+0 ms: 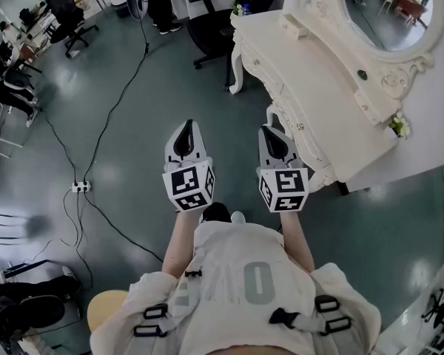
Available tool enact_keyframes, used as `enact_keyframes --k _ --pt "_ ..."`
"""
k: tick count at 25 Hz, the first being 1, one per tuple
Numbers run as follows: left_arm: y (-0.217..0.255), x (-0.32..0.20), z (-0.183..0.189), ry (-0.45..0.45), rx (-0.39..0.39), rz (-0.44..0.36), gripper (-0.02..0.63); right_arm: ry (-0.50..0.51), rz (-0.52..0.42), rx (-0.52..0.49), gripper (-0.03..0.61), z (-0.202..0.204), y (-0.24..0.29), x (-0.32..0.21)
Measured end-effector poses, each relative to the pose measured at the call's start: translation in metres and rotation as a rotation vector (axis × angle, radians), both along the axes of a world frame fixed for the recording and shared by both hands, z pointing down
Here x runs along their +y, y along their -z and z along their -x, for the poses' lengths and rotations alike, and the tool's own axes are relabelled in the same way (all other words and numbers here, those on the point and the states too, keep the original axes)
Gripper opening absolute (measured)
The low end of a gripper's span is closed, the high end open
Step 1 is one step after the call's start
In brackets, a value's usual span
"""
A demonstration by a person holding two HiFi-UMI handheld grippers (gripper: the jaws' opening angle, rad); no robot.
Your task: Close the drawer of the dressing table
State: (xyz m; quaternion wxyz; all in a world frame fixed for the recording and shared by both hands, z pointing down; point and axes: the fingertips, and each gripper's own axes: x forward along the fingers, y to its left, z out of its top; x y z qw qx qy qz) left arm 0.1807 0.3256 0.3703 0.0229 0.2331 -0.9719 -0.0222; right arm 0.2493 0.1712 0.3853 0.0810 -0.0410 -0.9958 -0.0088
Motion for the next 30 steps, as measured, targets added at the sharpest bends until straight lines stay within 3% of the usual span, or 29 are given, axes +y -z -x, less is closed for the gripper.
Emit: enact_keyframes --k 11,21,30 --pt "0.002 -0.001 0.010 -0.003 -0.009 -0.007 0.019 0.018 -0.017 0.007 0.008 0.011 -0.001 0.005" --pt "-0.023 0.013 0.011 0.035 0.066 -0.050 0.019 0.016 0.024 0.027 0.008 0.019 -0.008 0.009" --pt "-0.008 -0.006 0.057 0.004 0.032 -0.082 0.019 -0.004 0.020 0.014 0.008 0.055 -0.004 -0.009"
